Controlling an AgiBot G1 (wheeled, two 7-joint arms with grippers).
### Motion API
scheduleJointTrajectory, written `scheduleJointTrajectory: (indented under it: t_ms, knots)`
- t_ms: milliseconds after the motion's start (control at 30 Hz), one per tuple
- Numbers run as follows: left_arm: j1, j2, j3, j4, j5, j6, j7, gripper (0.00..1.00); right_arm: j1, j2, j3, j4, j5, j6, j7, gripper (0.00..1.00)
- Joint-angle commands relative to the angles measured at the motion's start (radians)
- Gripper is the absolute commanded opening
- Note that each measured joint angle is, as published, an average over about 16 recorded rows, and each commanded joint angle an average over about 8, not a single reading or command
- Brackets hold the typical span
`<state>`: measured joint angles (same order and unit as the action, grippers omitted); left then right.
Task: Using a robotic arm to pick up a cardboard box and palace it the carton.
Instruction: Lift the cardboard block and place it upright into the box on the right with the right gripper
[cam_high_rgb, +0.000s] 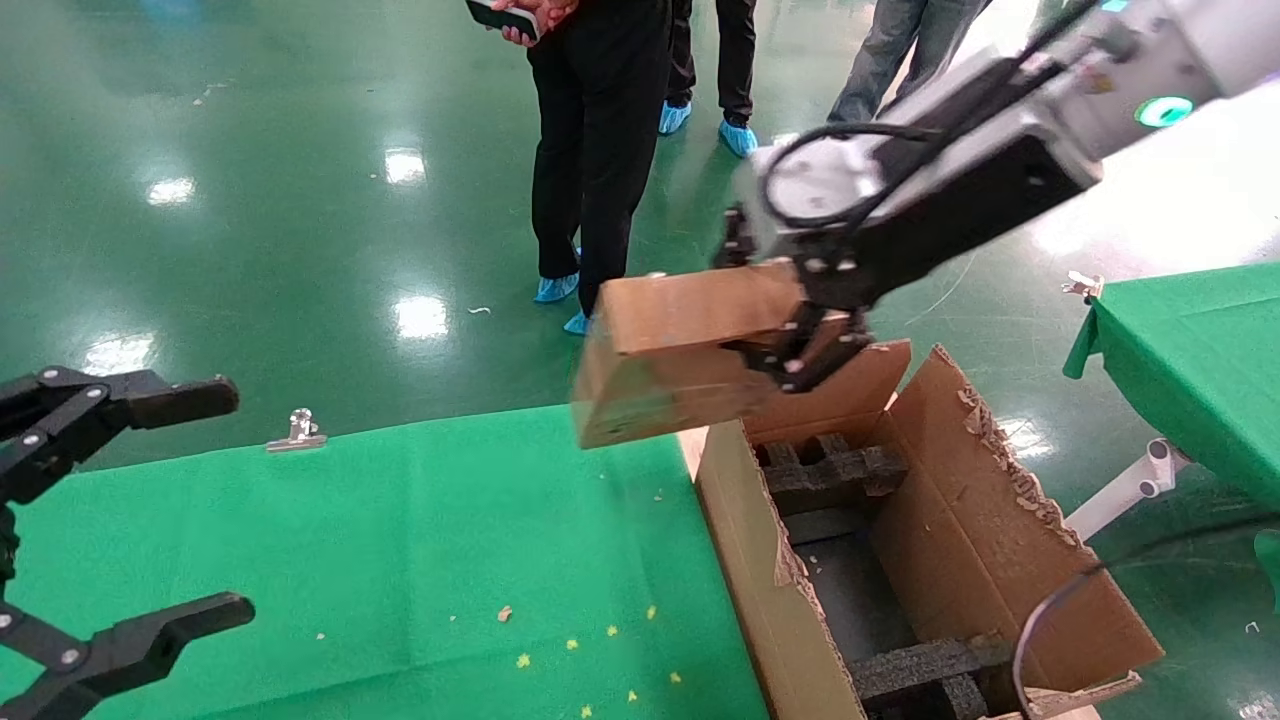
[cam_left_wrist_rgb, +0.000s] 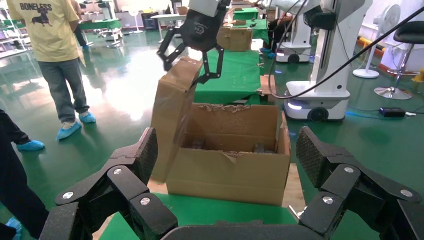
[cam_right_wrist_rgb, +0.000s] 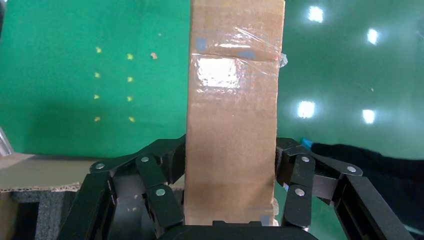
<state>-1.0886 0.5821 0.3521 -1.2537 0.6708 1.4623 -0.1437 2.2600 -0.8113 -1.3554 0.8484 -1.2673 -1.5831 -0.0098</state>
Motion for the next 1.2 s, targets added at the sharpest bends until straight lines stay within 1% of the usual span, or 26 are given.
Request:
scheduleJointTrajectory:
  t_ms: [33,200,300,533,700,833,967,1100,1200]
  knots:
    - [0.000,0.000,0.000,0.000,0.000,0.000,0.000,1.00,0.010,0.018,-0.010,-0.012,0.008,0.000,-0.010,0.00]
    - [0.000,0.000,0.000,0.000,0.000,0.000,0.000,1.00,0.059,0.086,-0.059,-0.018,-0.008,-0.006,-0.025,0.00]
    - [0.000,0.000,0.000,0.000,0.000,0.000,0.000,1.00,0.099,0.129,-0.105,-0.012,-0.024,-0.009,-0.022,0.00]
    - [0.000,0.000,0.000,0.000,0.000,0.000,0.000,1.00,0.186,0.240,-0.246,0.022,-0.037,-0.011,0.016,0.00]
    - [0.000,0.000,0.000,0.000,0.000,0.000,0.000,1.00,0.202,0.305,-0.325,0.020,-0.017,0.005,0.057,0.00]
    - [0.000,0.000,0.000,0.000,0.000,0.000,0.000,1.00,0.174,0.342,-0.352,-0.011,0.003,0.054,0.137,0.00]
    - [0.000,0.000,0.000,0.000,0.000,0.000,0.000,1.00,0.121,0.386,-0.364,-0.027,0.031,0.128,0.262,0.00]
    - [0.000,0.000,0.000,0.000,0.000,0.000,0.000,1.00,0.063,0.441,-0.374,-0.007,0.069,0.202,0.377,0.00]
    - [0.000,0.000,0.000,0.000,0.000,0.000,0.000,1.00,0.025,0.487,-0.381,0.020,0.091,0.257,0.445,0.00]
